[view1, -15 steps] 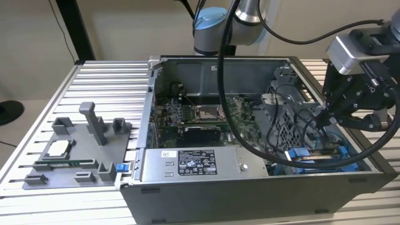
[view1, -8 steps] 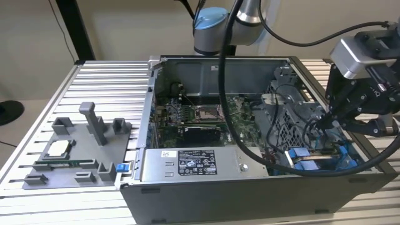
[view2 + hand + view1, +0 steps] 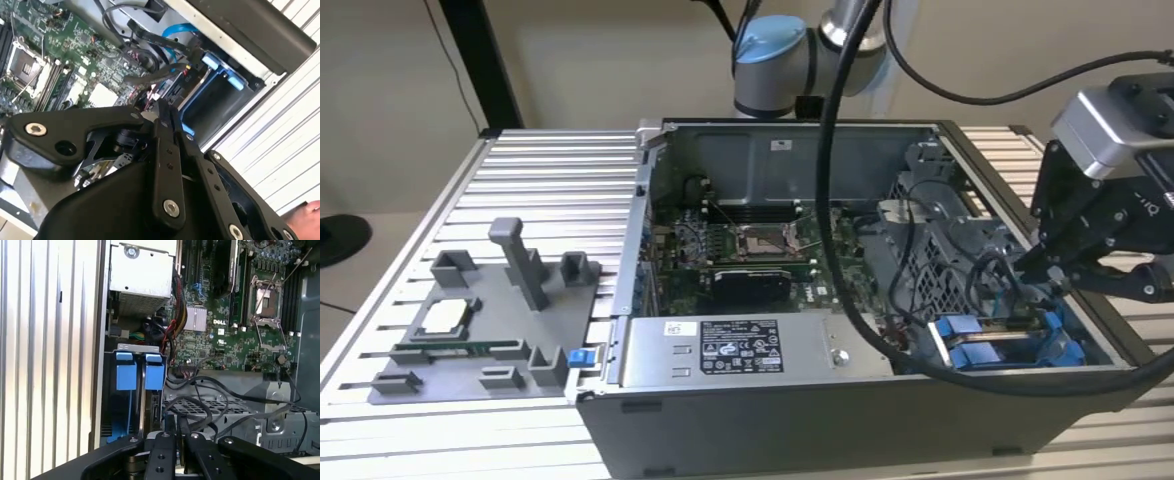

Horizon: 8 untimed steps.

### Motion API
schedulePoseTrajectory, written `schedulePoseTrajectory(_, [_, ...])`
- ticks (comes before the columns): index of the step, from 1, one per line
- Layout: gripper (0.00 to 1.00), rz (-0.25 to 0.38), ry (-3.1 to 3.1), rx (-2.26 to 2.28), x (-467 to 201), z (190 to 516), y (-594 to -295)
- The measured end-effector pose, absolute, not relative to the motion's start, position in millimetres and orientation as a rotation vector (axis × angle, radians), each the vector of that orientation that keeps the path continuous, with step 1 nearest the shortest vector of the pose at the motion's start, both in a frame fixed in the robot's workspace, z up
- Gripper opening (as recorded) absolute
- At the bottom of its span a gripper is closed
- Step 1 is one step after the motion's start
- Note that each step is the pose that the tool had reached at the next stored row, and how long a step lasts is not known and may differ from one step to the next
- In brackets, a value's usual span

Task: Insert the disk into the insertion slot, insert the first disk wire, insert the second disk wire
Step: 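Insert the second disk wire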

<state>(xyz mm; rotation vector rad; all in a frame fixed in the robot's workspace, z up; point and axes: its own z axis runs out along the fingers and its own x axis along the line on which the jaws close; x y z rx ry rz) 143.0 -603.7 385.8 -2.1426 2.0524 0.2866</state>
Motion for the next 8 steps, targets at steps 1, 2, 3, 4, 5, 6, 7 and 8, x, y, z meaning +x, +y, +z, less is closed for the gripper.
schedulePoseTrajectory(1, [1.0,0.287,2.05,-2.145,145.8,385.7,-603.8])
schedulePoseTrajectory(2, [1.0,0.287,2.048,-2.148,148.5,385.4,-603.8])
schedulePoseTrajectory(3, [1.0,0.288,2.045,-2.15,150.8,385.1,-603.8])
schedulePoseTrajectory(4, [1.0,0.288,2.042,-2.153,153.1,384.4,-603.8])
schedulePoseTrajectory(5, [1.0,0.289,2.038,-2.157,155.5,383.4,-603.8])
schedulePoseTrajectory(6, [1.0,0.289,2.035,-2.16,157.8,382.6,-603.8])
schedulePoseTrajectory(7, [1.0,0.289,2.032,-2.164,160.0,381.8,-603.8])
schedulePoseTrajectory(8, [1.0,0.289,2.029,-2.167,162.3,381.0,-603.8])
